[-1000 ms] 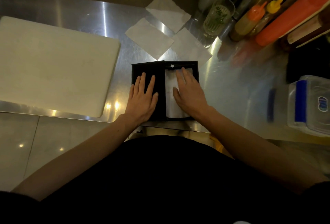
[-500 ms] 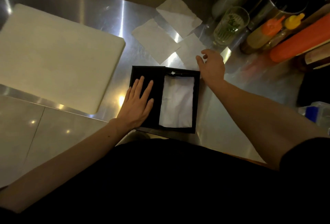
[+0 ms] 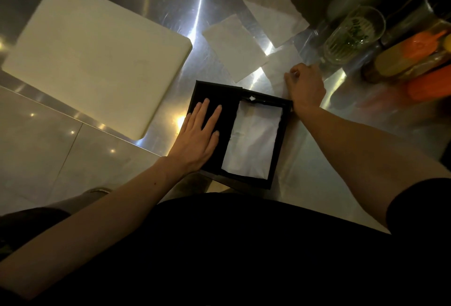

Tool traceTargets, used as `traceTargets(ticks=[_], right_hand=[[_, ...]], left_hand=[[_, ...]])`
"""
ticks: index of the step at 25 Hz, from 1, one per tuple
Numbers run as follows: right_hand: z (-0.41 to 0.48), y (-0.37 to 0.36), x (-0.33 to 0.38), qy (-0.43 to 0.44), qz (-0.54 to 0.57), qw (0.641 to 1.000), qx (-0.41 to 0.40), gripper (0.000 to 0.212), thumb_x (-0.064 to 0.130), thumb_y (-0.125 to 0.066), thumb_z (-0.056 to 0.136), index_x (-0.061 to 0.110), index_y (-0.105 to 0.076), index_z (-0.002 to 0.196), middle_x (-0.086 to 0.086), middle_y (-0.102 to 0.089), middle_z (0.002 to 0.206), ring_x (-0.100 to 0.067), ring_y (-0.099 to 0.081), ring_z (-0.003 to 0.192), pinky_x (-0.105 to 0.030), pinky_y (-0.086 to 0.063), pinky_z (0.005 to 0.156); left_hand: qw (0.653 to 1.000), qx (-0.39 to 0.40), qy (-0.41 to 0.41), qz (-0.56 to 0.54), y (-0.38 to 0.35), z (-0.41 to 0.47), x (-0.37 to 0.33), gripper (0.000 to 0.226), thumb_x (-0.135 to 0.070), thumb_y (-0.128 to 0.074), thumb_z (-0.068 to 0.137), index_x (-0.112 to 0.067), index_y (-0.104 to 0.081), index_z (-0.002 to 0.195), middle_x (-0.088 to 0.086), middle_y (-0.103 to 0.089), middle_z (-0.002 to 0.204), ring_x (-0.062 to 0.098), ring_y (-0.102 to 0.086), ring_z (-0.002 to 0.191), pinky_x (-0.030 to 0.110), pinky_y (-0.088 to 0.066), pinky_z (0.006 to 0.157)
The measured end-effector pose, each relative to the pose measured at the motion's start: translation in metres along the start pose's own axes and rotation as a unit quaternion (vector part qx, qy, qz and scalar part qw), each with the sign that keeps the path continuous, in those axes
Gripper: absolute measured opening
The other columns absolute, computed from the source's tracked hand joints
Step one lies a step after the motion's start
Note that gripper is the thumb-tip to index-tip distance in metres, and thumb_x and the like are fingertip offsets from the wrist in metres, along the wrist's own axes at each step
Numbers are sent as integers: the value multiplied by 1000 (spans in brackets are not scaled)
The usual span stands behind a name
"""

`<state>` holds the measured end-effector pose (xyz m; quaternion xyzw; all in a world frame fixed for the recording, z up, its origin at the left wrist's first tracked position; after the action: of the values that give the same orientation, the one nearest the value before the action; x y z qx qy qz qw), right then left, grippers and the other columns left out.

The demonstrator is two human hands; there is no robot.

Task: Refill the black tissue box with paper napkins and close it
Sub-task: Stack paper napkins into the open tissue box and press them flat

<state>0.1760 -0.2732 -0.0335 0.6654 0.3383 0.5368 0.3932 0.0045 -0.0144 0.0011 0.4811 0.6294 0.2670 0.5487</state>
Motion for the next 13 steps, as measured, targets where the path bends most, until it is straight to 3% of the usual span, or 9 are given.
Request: traceTargets(ticks=[6, 13], right_hand=[[-13, 18, -9, 4, 26, 999, -43, 17, 28, -55, 94, 15, -66, 93, -7, -66, 97, -23, -60, 89, -26, -36, 71], [-76, 76, 12, 62, 125, 982, -130, 15, 23, -62, 91, 11, -69, 89, -6, -66, 87, -15, -59, 76, -22, -45, 72]], left_hand=[[1000, -2, -6, 6, 1, 1, 0, 59, -35, -25, 100, -19, -10, 155, 14, -5, 163, 31, -2, 150, 49, -14, 120], [1000, -7, -27, -6, -3, 3, 7, 60, -39, -25, 100, -20, -13, 155, 16, -7, 162, 34, -4, 149, 49, -13, 120]])
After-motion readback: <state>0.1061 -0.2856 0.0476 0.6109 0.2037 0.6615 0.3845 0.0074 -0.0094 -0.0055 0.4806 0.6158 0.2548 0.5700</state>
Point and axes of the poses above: each hand's wrist, its own z-axis towards the middle knuckle, its own y-axis out of the back of the hand, x = y × z, the point moved 3 cm from there along z, towards the middle knuckle
